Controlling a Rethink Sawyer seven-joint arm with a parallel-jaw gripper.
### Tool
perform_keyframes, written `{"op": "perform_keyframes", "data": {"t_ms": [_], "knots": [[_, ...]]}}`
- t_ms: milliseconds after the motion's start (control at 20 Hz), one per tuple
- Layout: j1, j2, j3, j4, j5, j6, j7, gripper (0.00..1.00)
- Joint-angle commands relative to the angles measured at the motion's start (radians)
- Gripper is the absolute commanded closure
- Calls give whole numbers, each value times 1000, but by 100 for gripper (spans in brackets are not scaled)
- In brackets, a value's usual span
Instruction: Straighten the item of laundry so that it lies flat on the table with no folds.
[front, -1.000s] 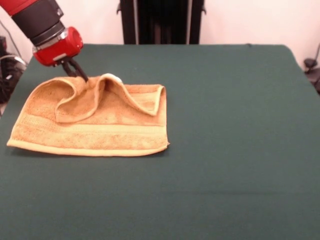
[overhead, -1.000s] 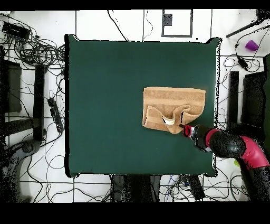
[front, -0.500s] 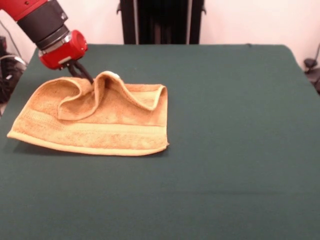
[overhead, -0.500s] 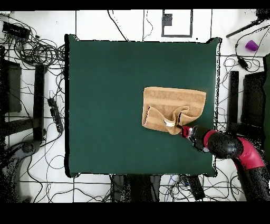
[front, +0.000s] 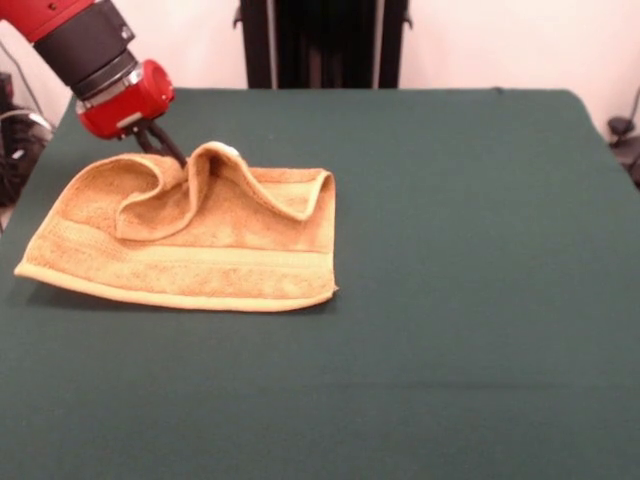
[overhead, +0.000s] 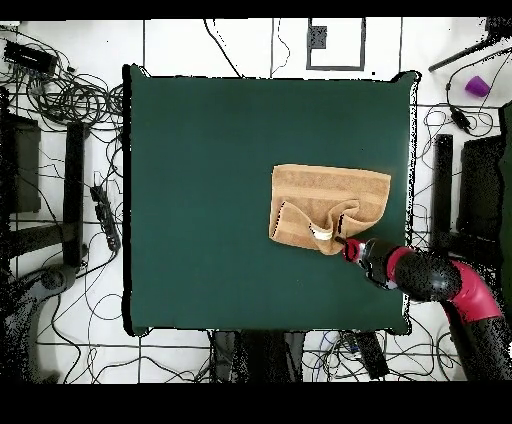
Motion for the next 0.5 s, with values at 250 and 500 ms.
{"op": "perform_keyframes", "data": {"t_ms": [250,500], "knots": [[28,24,-20,86,-17,15,-282,100],[41,9,-28,91,-24,31,-278,100]]}}
